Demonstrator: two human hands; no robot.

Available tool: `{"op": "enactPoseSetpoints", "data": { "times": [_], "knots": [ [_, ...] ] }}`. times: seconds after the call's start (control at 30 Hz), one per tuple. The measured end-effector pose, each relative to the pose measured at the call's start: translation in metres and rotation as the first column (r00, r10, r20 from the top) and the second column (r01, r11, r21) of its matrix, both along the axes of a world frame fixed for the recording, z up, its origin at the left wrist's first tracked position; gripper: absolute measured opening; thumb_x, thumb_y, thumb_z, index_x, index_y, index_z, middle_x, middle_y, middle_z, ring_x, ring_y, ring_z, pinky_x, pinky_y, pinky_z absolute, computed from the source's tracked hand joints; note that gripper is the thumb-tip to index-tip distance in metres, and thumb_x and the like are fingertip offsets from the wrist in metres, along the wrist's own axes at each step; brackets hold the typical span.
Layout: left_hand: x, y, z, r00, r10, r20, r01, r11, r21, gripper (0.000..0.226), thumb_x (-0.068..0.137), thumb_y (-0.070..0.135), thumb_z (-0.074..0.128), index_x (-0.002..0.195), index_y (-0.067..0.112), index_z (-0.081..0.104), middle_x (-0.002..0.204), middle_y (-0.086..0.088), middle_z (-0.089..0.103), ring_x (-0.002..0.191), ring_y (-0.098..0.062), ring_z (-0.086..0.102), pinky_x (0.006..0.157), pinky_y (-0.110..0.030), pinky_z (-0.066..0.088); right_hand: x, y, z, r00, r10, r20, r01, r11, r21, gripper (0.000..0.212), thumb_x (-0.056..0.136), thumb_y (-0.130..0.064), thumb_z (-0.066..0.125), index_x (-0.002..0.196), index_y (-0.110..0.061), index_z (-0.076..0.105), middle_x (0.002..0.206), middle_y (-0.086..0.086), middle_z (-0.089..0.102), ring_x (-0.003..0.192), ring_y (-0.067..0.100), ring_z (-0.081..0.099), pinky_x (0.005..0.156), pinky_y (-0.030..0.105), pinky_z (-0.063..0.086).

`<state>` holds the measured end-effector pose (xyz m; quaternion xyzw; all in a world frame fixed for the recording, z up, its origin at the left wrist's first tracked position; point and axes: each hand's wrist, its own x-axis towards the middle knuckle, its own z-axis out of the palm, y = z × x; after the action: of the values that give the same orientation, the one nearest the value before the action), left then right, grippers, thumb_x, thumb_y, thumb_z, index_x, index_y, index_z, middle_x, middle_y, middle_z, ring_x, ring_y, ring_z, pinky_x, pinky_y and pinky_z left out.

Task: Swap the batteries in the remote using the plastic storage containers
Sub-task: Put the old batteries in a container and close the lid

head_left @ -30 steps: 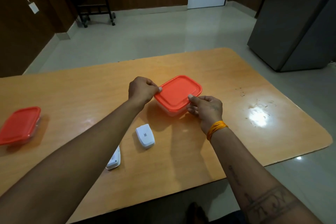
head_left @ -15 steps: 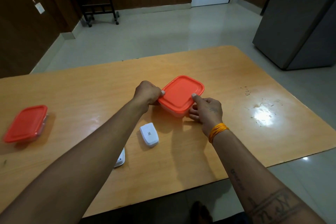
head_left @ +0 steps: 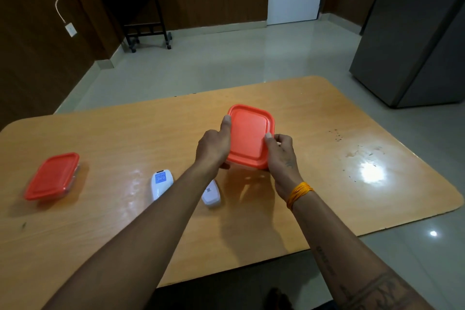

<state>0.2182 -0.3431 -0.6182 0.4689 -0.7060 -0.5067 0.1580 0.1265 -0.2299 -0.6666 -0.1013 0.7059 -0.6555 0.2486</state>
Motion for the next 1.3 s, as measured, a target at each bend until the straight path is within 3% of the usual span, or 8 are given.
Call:
{"op": "enactPoseSetpoints", "data": {
  "times": [0.07, 0.2, 0.33, 0.47, 0.63, 0.73, 0.9, 1.3],
  "knots": [
    [0.003, 0.010, 0.001, 1.000, -0.015, 0.006, 0.016, 0.996, -0.085, 0.082, 0.099, 0.075, 0.028, 0.094, 0.003, 0.067, 0.090, -0.019, 0.072, 0.069, -0.038, 0.074, 0.063, -0.052, 0.066, 0.001, 0.003, 0.003, 0.998, -0.015, 0.065, 0.015, 1.000, 0.009, 0.064, 0.087, -0.078, 0.045, 0.120, -0.023, 0.055, 0.119, 0.005, 0.066, 0.105, 0.030, 0.068, 0.091, 0.057, 0.060],
    [0.009, 0.029, -0.010, 0.999, -0.041, -0.006, 0.040, 0.988, -0.146, 0.078, 0.099, 0.076, 0.024, 0.076, 0.012, 0.062, 0.084, -0.018, 0.072, 0.072, -0.038, 0.074, 0.067, -0.055, 0.064, 0.000, 0.007, -0.001, 0.997, -0.082, 0.005, 0.082, 0.994, 0.070, 0.089, 0.070, -0.097, 0.033, 0.086, -0.017, 0.068, 0.097, 0.010, 0.075, 0.090, 0.037, 0.072, 0.085, 0.060, 0.060],
    [0.014, 0.033, -0.017, 0.999, -0.013, -0.041, 0.008, 0.992, -0.123, 0.089, 0.082, 0.090, 0.017, 0.083, 0.014, 0.063, 0.091, -0.018, 0.073, 0.082, -0.040, 0.074, 0.077, -0.058, 0.063, 0.003, 0.009, -0.002, 0.998, -0.066, -0.023, 0.067, 0.996, 0.055, 0.092, 0.070, -0.096, 0.036, 0.090, -0.013, 0.070, 0.098, 0.015, 0.075, 0.091, 0.041, 0.072, 0.082, 0.064, 0.059],
    [0.020, 0.032, -0.011, 0.998, -0.007, -0.055, 0.000, 0.990, -0.138, 0.069, 0.103, 0.069, 0.025, 0.084, 0.012, 0.059, 0.089, -0.017, 0.069, 0.075, -0.038, 0.074, 0.066, -0.052, 0.065, 0.002, 0.008, 0.004, 1.000, -0.011, -0.016, 0.011, 1.000, 0.012, 0.078, 0.089, -0.079, 0.047, 0.102, -0.005, 0.070, 0.106, 0.018, 0.075, 0.098, 0.043, 0.071, 0.084, 0.055, 0.062],
    [0.030, 0.041, -0.021, 0.992, -0.124, -0.031, 0.112, 0.962, -0.248, 0.067, 0.106, 0.064, 0.027, 0.070, 0.017, 0.058, 0.071, -0.008, 0.062, 0.064, -0.029, 0.063, 0.054, -0.035, 0.047, -0.020, 0.019, 0.011, 0.999, -0.035, -0.021, 0.037, 0.996, 0.081, 0.088, 0.067, -0.095, 0.049, 0.073, -0.009, 0.068, 0.078, 0.009, 0.069, 0.074, 0.030, 0.063, 0.067, 0.041, 0.046],
    [0.029, 0.045, -0.031, 0.988, -0.150, -0.036, 0.141, 0.973, -0.182, 0.067, 0.103, 0.066, 0.031, 0.066, 0.018, 0.058, 0.070, -0.002, 0.061, 0.068, -0.028, 0.057, 0.062, -0.035, 0.040, -0.024, 0.028, 0.013, 0.998, -0.014, -0.067, 0.021, 0.994, 0.105, 0.084, 0.069, -0.097, 0.045, 0.067, -0.015, 0.059, 0.070, 0.007, 0.061, 0.067, 0.027, 0.055, 0.064, 0.040, 0.041],
    [0.010, 0.031, -0.017, 0.992, -0.079, -0.098, 0.077, 0.997, -0.030, 0.080, 0.083, 0.089, 0.036, 0.070, 0.017, 0.068, 0.078, -0.005, 0.073, 0.075, -0.029, 0.069, 0.072, -0.039, 0.052, -0.021, 0.030, 0.008, 0.991, 0.093, -0.095, -0.083, 0.991, 0.101, 0.087, 0.072, -0.094, 0.049, 0.072, -0.009, 0.066, 0.068, 0.008, 0.062, 0.064, 0.026, 0.059, 0.062, 0.040, 0.044],
    [-0.005, 0.024, -0.022, 0.995, -0.025, -0.092, 0.017, 0.996, -0.093, 0.073, 0.092, 0.080, 0.041, 0.058, 0.018, 0.055, 0.061, -0.001, 0.059, 0.061, -0.026, 0.056, 0.063, -0.036, 0.042, -0.025, 0.024, 0.003, 0.998, 0.041, -0.047, -0.038, 0.997, 0.061, 0.087, 0.068, -0.093, 0.057, 0.077, -0.007, 0.068, 0.074, 0.008, 0.066, 0.069, 0.027, 0.062, 0.066, 0.042, 0.048]
  ]
}}
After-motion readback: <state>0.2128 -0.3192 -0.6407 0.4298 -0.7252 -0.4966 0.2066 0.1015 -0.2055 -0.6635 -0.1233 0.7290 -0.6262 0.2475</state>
